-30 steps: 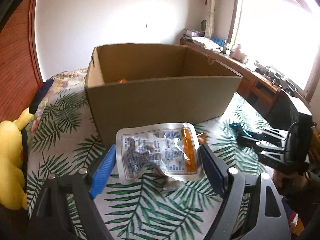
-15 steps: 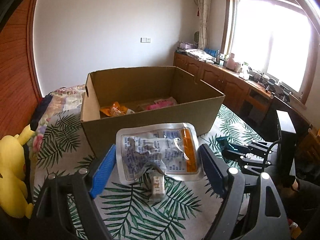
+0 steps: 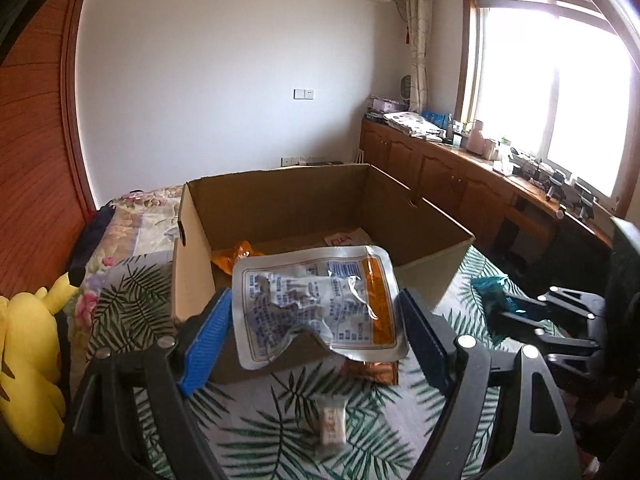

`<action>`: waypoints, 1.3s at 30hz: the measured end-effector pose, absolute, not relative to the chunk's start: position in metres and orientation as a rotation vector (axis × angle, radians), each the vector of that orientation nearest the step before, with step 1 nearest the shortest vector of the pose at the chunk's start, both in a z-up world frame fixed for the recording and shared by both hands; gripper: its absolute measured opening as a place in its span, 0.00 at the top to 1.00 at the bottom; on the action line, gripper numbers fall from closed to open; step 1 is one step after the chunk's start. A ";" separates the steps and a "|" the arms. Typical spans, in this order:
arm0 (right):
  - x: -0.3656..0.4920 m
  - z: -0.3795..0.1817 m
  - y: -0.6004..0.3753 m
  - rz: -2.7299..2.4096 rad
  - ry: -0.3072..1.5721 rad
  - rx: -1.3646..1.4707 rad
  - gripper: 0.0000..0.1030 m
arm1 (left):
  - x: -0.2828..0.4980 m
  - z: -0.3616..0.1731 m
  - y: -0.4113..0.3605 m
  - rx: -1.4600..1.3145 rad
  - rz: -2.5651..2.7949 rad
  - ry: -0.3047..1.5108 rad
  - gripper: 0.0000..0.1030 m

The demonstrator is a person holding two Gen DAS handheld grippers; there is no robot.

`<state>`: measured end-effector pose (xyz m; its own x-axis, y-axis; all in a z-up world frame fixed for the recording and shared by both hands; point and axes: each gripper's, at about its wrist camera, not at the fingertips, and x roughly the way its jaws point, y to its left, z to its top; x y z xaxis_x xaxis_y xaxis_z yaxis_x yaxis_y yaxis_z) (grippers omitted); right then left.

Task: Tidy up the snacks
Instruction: 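Carry the clear packet and the blue foil candy over the cardboard box, then open the left tool to drop the clear packet while the right tool releases the blue candy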

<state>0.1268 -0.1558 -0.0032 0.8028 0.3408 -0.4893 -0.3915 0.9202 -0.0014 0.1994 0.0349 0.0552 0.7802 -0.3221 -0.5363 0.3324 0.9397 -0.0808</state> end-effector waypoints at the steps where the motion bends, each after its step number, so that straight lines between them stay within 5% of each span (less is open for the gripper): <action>1: 0.130 0.002 -0.154 0.394 0.500 -0.105 0.79 | 0.203 0.056 0.035 0.011 -0.354 0.575 0.20; 39: 0.249 0.020 -0.132 0.387 0.669 0.042 0.78 | 0.277 0.016 0.042 -0.041 -0.270 0.673 0.19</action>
